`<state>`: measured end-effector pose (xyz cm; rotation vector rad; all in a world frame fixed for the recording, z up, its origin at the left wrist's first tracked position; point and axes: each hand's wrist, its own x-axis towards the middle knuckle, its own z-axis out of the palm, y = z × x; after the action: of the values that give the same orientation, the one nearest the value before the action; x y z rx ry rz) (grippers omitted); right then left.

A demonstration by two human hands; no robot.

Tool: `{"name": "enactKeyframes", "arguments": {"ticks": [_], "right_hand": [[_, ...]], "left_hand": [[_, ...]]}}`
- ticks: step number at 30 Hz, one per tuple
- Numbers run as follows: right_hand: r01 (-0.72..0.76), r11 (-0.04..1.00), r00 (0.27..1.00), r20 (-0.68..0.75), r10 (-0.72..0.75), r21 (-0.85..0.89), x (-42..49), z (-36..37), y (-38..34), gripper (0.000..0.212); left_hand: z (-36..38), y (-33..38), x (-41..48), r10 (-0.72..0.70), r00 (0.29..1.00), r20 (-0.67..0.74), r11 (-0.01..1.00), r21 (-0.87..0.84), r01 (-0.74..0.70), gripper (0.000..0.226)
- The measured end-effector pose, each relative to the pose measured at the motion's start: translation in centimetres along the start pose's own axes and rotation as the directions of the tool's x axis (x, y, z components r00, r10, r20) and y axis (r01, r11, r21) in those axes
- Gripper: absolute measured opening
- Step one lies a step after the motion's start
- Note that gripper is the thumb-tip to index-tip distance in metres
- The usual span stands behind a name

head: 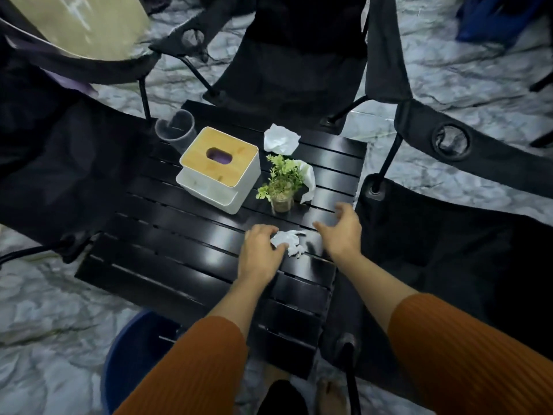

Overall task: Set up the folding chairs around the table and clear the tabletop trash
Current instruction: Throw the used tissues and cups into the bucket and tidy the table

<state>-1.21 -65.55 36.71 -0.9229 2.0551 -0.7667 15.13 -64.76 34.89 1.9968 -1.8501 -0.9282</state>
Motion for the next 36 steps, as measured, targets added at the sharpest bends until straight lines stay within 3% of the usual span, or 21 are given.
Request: {"name": "enactKeyframes", "arguments": {"ticks": [4, 7, 9, 12, 16, 23, 27, 30, 36], "right_hand": [[0.097, 0.995, 0.995, -0.002, -0.097, 0.019, 4.0, 2.4, 0.4, 0.070], [0.180, 0.979, 0.983, 0.025, -0.183, 0.092, 6.3, 3.8, 0.2, 0.077], [0.200, 0.965, 0.979, 0.015, -0.206, 0.172, 7.6, 4.4, -0.4, 0.061], [0.164, 0.976, 0.985, -0.075, -0.155, 0.139, 8.8, 5.0, -1.2, 0.004], [0.079, 0.991, 0.990, -0.129, -0.065, 0.107, 7.9, 4.5, -1.4, 0.004], [0.073, 0.996, 0.991, -0.117, -0.067, 0.049, 2.3, 2.4, -0.3, 0.018], [0.121, 0.993, 0.992, -0.034, -0.120, 0.016, -2.2, 2.4, -0.5, 0.014], [0.195, 0.980, 0.977, 0.075, -0.197, 0.032, -6.0, 3.5, -1.1, 0.024], [0.283, 0.954, 0.888, 0.347, -0.300, 0.102, -13.7, 8.2, -2.8, 0.037]], "left_hand": [[3.9, -0.6, 1.8, 0.068, 0.997, 0.031, 0.991, 0.117, -0.072, 0.053], [5.7, -1.2, 2.6, 0.108, 0.993, 0.038, 0.990, 0.092, -0.111, 0.052], [6.1, -1.3, 3.0, 0.121, 0.991, 0.058, 0.992, 0.041, -0.123, 0.043], [6.1, -0.9, 3.3, 0.123, 0.989, 0.086, 0.992, -0.050, -0.119, 0.026], [5.2, -0.5, 3.4, 0.006, 0.999, 0.040, 0.987, -0.158, 0.000, 0.021], [1.7, -1.4, 1.2, -0.187, 0.977, -0.106, 0.922, -0.361, 0.138, 0.018], [-0.8, -3.0, -1.6, -0.328, 0.924, -0.199, 0.855, -0.478, 0.200, 0.018], [-3.1, -4.8, -4.6, -0.430, 0.862, -0.269, 0.799, -0.558, 0.225, 0.018], [-8.1, -11.1, -11.6, -0.603, 0.671, -0.431, 0.731, -0.634, 0.250, 0.016]]}}
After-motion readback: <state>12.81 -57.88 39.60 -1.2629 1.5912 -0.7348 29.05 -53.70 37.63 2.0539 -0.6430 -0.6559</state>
